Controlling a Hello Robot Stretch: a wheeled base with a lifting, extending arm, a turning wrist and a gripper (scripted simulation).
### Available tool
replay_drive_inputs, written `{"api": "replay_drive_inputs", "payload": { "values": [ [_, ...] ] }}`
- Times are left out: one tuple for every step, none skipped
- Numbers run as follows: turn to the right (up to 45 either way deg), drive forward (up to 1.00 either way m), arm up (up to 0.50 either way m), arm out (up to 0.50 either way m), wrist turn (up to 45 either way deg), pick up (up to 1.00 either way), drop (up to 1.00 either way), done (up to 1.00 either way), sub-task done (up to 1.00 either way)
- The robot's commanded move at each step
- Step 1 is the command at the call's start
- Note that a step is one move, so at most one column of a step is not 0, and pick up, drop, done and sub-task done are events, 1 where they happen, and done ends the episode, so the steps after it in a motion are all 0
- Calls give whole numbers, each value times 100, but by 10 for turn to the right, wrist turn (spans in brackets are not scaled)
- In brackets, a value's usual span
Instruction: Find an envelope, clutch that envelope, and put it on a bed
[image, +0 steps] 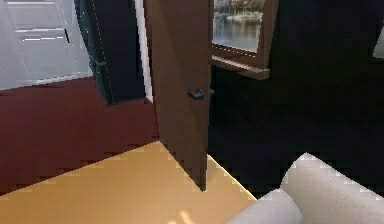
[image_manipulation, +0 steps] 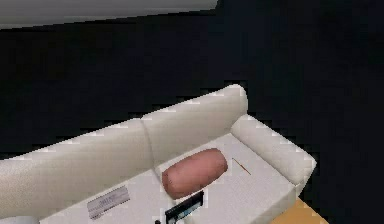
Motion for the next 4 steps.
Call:
{"api": "replay_drive_inputs", "payload": {
  "values": [
    [0, 0, 10, 0, 0, 0, 0, 0, 0],
    [0, 0, 50, 0, 0, 0, 0, 0, 0],
    [0, 0, 12, 0, 0, 0, 0, 0, 0],
    [0, 0, 0, 0, -450, 0, 0, 0, 0]
  ]
}}
